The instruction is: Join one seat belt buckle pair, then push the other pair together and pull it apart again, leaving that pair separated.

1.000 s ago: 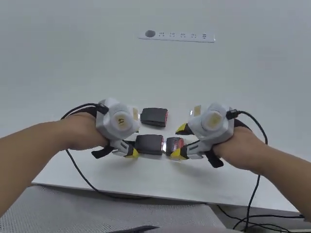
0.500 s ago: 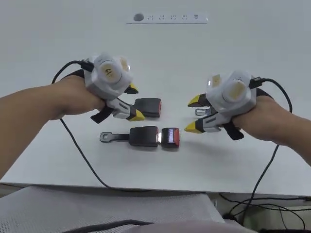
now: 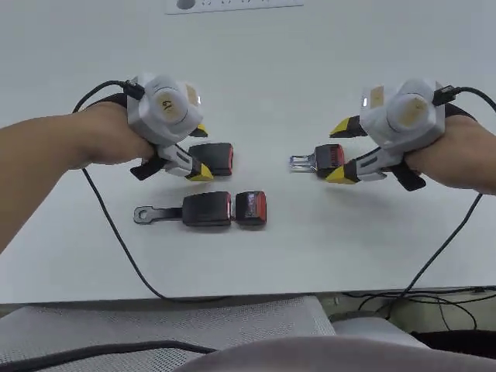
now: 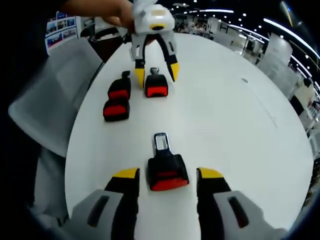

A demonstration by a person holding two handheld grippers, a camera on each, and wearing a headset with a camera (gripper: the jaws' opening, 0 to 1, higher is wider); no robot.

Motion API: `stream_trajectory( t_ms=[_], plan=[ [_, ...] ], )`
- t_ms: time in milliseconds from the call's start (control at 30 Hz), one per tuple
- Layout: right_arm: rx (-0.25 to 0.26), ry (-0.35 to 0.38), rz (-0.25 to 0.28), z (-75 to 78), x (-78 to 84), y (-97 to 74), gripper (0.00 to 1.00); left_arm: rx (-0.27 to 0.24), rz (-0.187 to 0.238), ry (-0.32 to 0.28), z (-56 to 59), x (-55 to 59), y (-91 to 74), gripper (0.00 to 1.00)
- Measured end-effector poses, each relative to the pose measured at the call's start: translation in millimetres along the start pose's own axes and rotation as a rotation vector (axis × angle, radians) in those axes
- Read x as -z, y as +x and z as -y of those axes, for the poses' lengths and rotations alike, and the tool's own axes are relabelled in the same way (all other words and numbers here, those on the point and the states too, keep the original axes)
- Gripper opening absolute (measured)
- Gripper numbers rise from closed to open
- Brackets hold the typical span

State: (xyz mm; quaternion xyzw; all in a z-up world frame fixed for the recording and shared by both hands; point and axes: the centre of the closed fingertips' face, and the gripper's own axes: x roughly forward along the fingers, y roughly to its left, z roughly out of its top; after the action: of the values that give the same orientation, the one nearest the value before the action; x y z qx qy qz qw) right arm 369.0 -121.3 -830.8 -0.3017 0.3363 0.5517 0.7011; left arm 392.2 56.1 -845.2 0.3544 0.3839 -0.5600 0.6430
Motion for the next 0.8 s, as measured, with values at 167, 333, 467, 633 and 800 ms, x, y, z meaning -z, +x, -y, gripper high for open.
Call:
stream_trajectory(
  t_ms=[167, 333, 467, 633, 800],
  plan=[
    [-0.018, -0.003, 0.006, 3.8, 1.2, 3.5, 0.44, 0.028, -0.003, 0.009, 3.2, -2.3, 1.8, 0.47],
    [-0.060, -0.008, -0.004, -2.3, 6.5, 7.5, 0.36, 0.031, -0.021, 0.020, 2.4, 0.6, 4.1, 0.43],
    [-0.069, -0.008, 0.007, -3.8, 5.9, 7.5, 0.33, 0.049, -0.018, 0.038, 6.7, 2.5, 3.6, 0.36],
    [-0.072, -0.001, 0.007, -4.7, 0.5, 9.7, 0.32, 0.057, -0.016, 0.051, 6.7, 2.4, 3.8, 0.35],
    [-0.071, -0.001, 0.016, -9.2, -14.2, 20.2, 0.32, 0.062, -0.021, 0.073, 7.3, 1.9, 4.0, 0.35]
  ],
)
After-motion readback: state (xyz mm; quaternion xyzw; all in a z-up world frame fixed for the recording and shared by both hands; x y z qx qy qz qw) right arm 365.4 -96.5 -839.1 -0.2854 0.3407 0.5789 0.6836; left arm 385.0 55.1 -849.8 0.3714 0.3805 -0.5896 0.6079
